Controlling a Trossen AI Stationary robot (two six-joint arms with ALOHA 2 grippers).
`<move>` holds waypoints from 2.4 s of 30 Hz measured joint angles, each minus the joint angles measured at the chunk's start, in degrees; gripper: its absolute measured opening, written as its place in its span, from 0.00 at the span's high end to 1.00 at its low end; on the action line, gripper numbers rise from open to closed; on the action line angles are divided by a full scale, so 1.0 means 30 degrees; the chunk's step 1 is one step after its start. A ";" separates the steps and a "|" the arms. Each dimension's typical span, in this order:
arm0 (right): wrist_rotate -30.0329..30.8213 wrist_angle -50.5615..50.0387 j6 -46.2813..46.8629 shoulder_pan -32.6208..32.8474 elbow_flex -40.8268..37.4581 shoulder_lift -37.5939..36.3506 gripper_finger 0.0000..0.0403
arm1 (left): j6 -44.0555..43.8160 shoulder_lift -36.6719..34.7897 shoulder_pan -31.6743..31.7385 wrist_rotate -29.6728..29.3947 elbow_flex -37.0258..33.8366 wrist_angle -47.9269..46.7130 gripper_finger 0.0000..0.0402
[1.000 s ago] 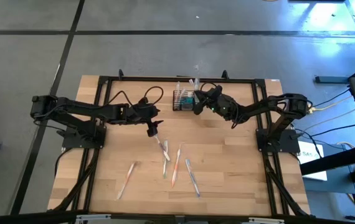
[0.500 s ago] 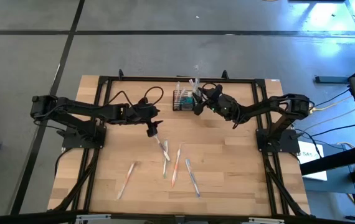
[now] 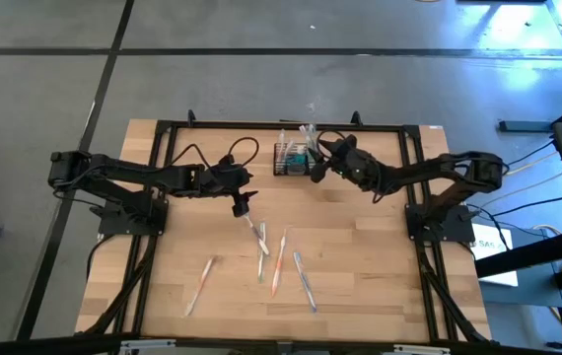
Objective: Pick & Place toothbrushing station
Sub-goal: Put the bottom orange toothbrush in the left section of the wire organizer
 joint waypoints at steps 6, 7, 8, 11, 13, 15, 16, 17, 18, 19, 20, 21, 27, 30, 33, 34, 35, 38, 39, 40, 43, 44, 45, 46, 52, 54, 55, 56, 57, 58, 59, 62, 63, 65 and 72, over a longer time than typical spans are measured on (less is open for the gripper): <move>-0.0722 -0.1683 -0.0098 0.0182 -0.0005 -0.1751 0.45 | 0.0000 0.0000 0.0006 0.0000 0.0000 -0.0022 0.38; -0.0722 -0.2150 -0.0098 0.0225 -0.0007 -0.2147 0.45 | 0.0000 0.0000 0.0000 0.0000 0.0000 -0.0036 0.38; -0.0724 -0.2554 -0.0098 0.0277 -0.0003 -0.2556 0.45 | 0.0000 0.0000 0.0001 0.0000 0.0000 -0.0120 0.38; -0.0738 -0.4035 -0.0099 0.0515 0.0000 -0.3900 0.45 | 0.0000 0.0000 0.0003 0.0000 0.0000 -0.0626 0.38; -0.0793 -0.5042 -0.0105 0.0755 0.0000 -0.4803 0.45 | 0.0000 0.0000 0.0000 0.0000 0.0000 -0.0976 0.38; -0.0793 -0.5857 -0.0105 0.1015 0.0000 -0.5586 0.45 | -0.0017 0.0000 0.0000 0.0000 0.0000 -0.1287 0.38; -0.0793 -0.6369 -0.0105 0.1140 0.0000 -0.5973 0.45 | -0.0151 0.0000 -0.0013 0.0001 0.0000 -0.1449 0.38; -0.0793 -0.6837 -0.0105 0.1264 0.0000 -0.6320 0.45 | -0.0433 0.0000 -0.0035 0.0000 0.0000 -0.1665 0.38; -0.0793 -0.7184 -0.0105 0.1401 0.0000 -0.6623 0.45 | -0.0825 0.0000 -0.0068 -0.0003 0.0000 -0.1876 0.38; -0.0790 -0.7610 -0.0105 0.1523 0.0000 -0.6927 0.45 | -0.1259 0.0000 -0.0125 0.0000 0.0000 -0.2139 0.38; -0.0784 -0.8024 -0.0105 0.1633 0.0000 -0.7195 0.45 | -0.1724 0.0000 -0.0198 -0.0005 0.0000 -0.2412 0.38; -0.0770 -0.8333 -0.0105 0.1742 0.0000 -0.7432 0.45 | -0.2161 0.0000 -0.0292 -0.0007 0.0000 -0.2666 0.38; 0.0110 -0.8924 -0.0105 0.2142 0.0000 -0.8075 0.46 | -0.5110 0.0015 -0.1396 -0.0193 -0.0026 -0.4019 0.38; 0.0588 -0.8957 -0.0112 0.2146 0.0000 -0.8068 0.47 | -0.6308 0.0022 -0.2138 -0.0197 -0.0226 -0.4036 0.38; 0.1115 -0.8909 -0.0112 0.2146 0.0000 -0.8068 0.48 | -0.7694 0.0022 -0.2842 -0.0048 -0.0586 -0.4081 0.38; 0.1368 -0.8782 -0.0116 0.2146 0.0000 -0.8068 0.48 | -0.8184 0.0022 -0.3053 0.0058 -0.0728 -0.4071 0.38; 0.1598 -0.8609 -0.0119 0.2139 0.0000 -0.8068 0.48 | -0.8677 0.0022 -0.3227 0.0208 -0.0845 -0.4070 0.38; 0.2286 -0.7826 -0.0119 0.2138 0.0000 -0.8068 0.48 | -0.9898 0.0022 -0.3558 0.0315 -0.1078 -0.3927 0.38; 0.2430 -0.7509 -0.0122 0.2138 0.0000 -0.8068 0.48 | -1.0213 0.0022 -0.3611 0.0313 -0.1078 -0.3916 0.38; 0.2506 -0.7220 -0.0127 0.2138 0.0000 -0.8068 0.48 | -1.0309 0.0022 -0.3643 0.0313 -0.1078 -0.3891 0.38; 0.2493 -0.6352 -0.0132 0.2138 0.0000 -0.8068 0.48 | -1.0248 0.0022 -0.3735 0.0612 -0.1078 -0.3884 0.38; 0.2475 -0.6154 -0.0177 0.2138 0.0000 -0.8068 0.48 | -1.0412 0.0022 -0.3814 0.0920 -0.1078 -0.3892 0.38; 0.2449 -0.5947 -0.0376 0.2138 0.0000 -0.8068 0.48 | -1.0688 0.0022 -0.3905 0.1360 -0.1078 -0.3909 0.38; 0.2447 -0.5676 -0.0660 0.2138 0.0000 -0.8068 0.48 | -1.1075 0.0022 -0.4016 0.1856 -0.1078 -0.3920 0.38; 0.2446 -0.3840 -0.2770 0.2124 0.0000 -0.8068 0.48 | -1.4597 0.0022 -0.5382 0.4165 -0.1078 -0.4144 0.38; 0.2449 -0.3396 -0.3118 0.2124 0.0000 -0.8068 0.48 | -1.5967 0.0022 -0.5985 0.4474 -0.1078 -0.4436 0.38; 0.2449 -0.3221 -0.3188 0.2124 0.0000 -0.8068 0.48 | -1.6662 0.0022 -0.6306 0.4558 -0.1078 -0.4608 0.38; 0.2449 -0.3175 -0.3191 0.2124 0.0000 -0.8068 0.48 | -1.7336 0.0022 -0.6655 0.4668 -0.1078 -0.4763 0.38; 0.2449 -0.3195 -0.3194 0.2124 0.0000 -0.8068 0.48 | -1.8035 0.0022 -0.7003 0.4738 -0.1078 -0.4909 0.38; 0.2449 -0.3204 -0.3200 0.2124 0.0000 -0.8068 0.48 | -1.8745 0.0022 -0.7372 0.4784 -0.1078 -0.5040 0.38; 0.2449 -0.3196 -0.3201 0.2124 0.0000 -0.8067 0.48 | -1.9400 0.0022 -0.7740 0.4821 -0.1078 -0.5121 0.38; 0.2442 -0.3078 -0.3243 0.2035 0.0000 -0.8062 0.48 | -2.1330 0.0022 -0.8864 0.4816 -0.1078 -0.5115 0.38; 0.2442 -0.2997 -0.3245 0.1970 0.0000 -0.8060 0.48 | -2.1970 0.0022 -0.9232 0.4819 -0.1078 -0.5115 0.38; 0.2442 -0.2915 -0.3245 0.1812 0.0000 -0.8060 0.48 | -2.3249 0.0022 -1.0042 0.4812 -0.1078 -0.5115 0.38; 0.2442 -0.2920 -0.3107 0.1446 0.0000 -0.8060 0.48 | -2.7977 0.0022 -1.2919 0.3925 -0.1078 -0.5108 0.38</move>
